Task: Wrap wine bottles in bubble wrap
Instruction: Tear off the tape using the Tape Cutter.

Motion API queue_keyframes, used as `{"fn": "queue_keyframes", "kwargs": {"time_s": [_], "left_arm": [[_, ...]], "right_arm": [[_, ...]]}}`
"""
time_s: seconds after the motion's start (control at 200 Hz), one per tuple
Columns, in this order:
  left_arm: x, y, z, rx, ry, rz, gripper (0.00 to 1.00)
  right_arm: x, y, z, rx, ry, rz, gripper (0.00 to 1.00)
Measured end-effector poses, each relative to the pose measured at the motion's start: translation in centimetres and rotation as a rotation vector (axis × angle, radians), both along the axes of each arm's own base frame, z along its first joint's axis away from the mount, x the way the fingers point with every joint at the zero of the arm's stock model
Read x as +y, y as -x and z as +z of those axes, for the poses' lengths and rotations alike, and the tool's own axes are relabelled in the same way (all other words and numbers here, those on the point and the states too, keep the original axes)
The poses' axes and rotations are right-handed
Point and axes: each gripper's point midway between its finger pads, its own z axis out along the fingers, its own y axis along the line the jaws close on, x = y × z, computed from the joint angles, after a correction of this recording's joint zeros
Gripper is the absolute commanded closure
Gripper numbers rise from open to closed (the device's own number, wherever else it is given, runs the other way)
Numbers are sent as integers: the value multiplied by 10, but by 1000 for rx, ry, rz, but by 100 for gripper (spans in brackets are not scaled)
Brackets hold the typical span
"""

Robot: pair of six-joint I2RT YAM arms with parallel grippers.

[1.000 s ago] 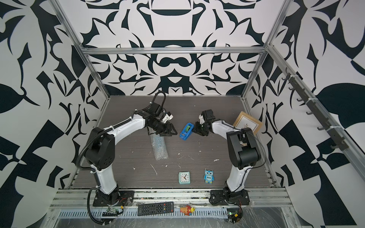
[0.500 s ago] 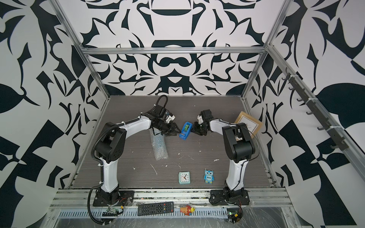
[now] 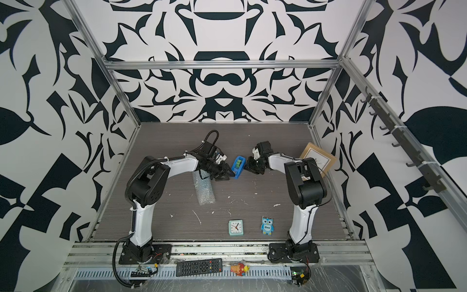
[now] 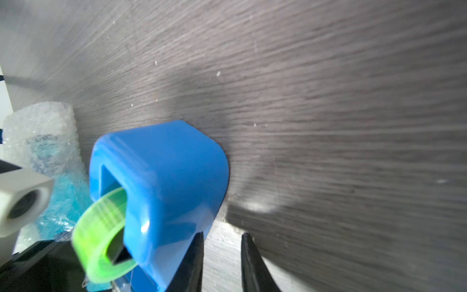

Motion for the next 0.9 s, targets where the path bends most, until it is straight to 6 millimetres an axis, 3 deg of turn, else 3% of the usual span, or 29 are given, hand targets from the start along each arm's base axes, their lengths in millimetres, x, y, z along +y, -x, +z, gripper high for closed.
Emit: {"fn": "queue_keyframes", "kwargs": {"time_s": [0.19, 0.315, 0.42, 0.675, 0.9], "left_arm": [[-5, -2, 3, 4, 41, 16, 61], [-7, -2, 4, 6, 60, 22, 83], [-7, -1, 3, 12, 66, 27, 100], [-8, -1, 12, -1, 81, 26, 100], [-6, 0, 29, -16, 87, 22, 100]], "right_arm": [[2, 0, 7, -19, -18, -1, 70], [2, 3, 12, -27, -31, -6, 62], [1, 12, 15, -32, -41, -6, 61], [5, 34, 13, -24, -51, 9, 58], [19, 39, 11, -25, -68, 36, 57]]}}
